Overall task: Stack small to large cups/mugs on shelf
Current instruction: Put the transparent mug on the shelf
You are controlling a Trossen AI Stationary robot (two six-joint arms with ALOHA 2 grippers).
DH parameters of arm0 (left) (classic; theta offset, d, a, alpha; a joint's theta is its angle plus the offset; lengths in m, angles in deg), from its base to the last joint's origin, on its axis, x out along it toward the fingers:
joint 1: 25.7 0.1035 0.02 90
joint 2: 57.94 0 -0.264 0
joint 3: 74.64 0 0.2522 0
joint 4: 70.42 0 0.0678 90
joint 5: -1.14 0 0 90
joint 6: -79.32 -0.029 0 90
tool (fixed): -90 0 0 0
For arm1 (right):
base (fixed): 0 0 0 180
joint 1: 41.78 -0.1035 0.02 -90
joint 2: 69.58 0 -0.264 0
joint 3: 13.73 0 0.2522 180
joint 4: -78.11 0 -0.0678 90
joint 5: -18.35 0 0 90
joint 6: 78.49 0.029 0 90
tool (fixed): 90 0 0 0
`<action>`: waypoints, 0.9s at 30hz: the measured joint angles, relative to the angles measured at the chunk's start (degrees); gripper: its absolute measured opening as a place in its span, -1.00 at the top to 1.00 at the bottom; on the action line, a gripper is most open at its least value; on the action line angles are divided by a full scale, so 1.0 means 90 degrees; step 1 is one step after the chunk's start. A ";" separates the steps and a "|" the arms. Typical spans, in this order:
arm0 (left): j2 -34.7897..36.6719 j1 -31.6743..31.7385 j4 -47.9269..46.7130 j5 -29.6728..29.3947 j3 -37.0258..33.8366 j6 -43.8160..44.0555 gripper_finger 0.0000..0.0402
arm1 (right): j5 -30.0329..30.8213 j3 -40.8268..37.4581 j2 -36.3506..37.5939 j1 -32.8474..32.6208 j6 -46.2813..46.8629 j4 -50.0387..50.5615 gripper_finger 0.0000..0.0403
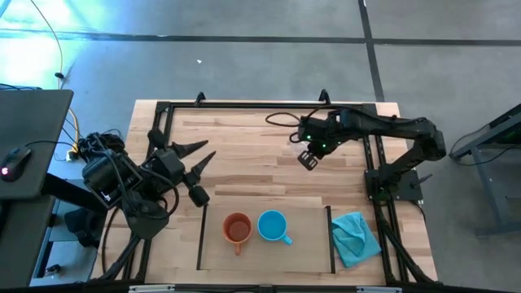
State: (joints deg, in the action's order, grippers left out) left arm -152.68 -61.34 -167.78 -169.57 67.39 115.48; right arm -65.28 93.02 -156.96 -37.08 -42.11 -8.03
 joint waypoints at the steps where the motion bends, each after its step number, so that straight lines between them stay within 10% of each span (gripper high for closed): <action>1: 0.0000 0.0000 -0.0053 -0.0087 0.0000 0.0005 0.38 | 0.0005 0.0149 0.0000 -0.0037 0.0148 0.0151 1.00; 27: 0.0277 0.0727 -0.0714 -0.1030 -0.0022 0.0177 0.38 | 0.0283 0.0883 -0.0007 -0.2574 0.4703 0.0672 1.00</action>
State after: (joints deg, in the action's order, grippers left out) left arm -150.19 -54.80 -174.20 -178.83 67.19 117.08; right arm -62.74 100.96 -157.02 -60.24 0.22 -1.98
